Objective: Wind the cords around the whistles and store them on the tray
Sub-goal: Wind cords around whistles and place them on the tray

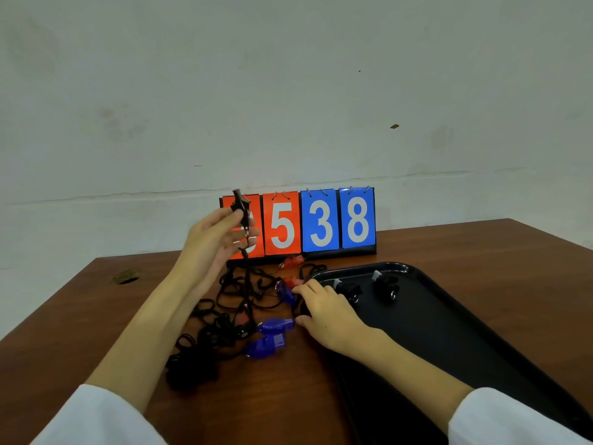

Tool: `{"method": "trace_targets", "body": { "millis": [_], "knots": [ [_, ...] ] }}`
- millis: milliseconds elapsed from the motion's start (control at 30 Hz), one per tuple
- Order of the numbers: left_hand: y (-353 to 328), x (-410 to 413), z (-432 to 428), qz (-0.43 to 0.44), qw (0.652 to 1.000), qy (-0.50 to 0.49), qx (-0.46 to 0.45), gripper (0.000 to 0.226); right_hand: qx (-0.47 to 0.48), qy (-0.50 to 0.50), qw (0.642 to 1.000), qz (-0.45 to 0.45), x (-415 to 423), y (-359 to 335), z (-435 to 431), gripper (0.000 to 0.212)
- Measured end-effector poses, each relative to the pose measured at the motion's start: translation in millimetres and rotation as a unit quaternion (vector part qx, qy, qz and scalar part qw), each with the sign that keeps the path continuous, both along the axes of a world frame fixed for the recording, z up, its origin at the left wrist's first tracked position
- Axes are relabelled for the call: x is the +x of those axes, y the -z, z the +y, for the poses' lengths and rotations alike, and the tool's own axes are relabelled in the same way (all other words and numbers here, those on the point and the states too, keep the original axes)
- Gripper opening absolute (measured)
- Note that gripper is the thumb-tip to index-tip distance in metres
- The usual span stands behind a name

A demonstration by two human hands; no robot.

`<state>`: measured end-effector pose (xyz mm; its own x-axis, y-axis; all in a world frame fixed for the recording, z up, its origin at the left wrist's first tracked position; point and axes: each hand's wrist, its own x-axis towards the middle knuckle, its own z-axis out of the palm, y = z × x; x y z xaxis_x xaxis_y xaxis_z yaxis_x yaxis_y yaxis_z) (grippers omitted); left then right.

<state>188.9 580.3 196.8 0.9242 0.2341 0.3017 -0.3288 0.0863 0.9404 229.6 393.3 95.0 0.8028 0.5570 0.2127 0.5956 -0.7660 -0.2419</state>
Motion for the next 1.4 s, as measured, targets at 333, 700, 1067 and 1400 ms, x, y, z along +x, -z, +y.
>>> {"method": "trace_targets", "body": {
  "millis": [333, 700, 1067, 1400],
  "knots": [
    [-6.1, -8.0, -12.6, 0.016, 0.994, -0.003, 0.112, 0.022, -0.020, 0.018, 1.000, -0.002, -3.1, -2.2, -8.7, 0.051],
    [-3.4, -2.7, -8.1, 0.023, 0.992, -0.014, 0.121, 0.028, -0.017, 0.054, 0.998, 0.038, 75.3, -27.7, 54.2, 0.044],
    [0.3, 0.6, 0.2, 0.059, 0.992, -0.026, 0.106, 0.027, -0.052, 0.063, 0.994, 0.077, 67.9, -6.1, 89.8, 0.036],
    [-4.5, -5.9, -13.3, 0.059, 0.985, -0.007, 0.164, 0.016, 0.048, -0.032, 0.981, 0.183, -21.1, -36.5, 69.9, 0.044]
  ]
}}
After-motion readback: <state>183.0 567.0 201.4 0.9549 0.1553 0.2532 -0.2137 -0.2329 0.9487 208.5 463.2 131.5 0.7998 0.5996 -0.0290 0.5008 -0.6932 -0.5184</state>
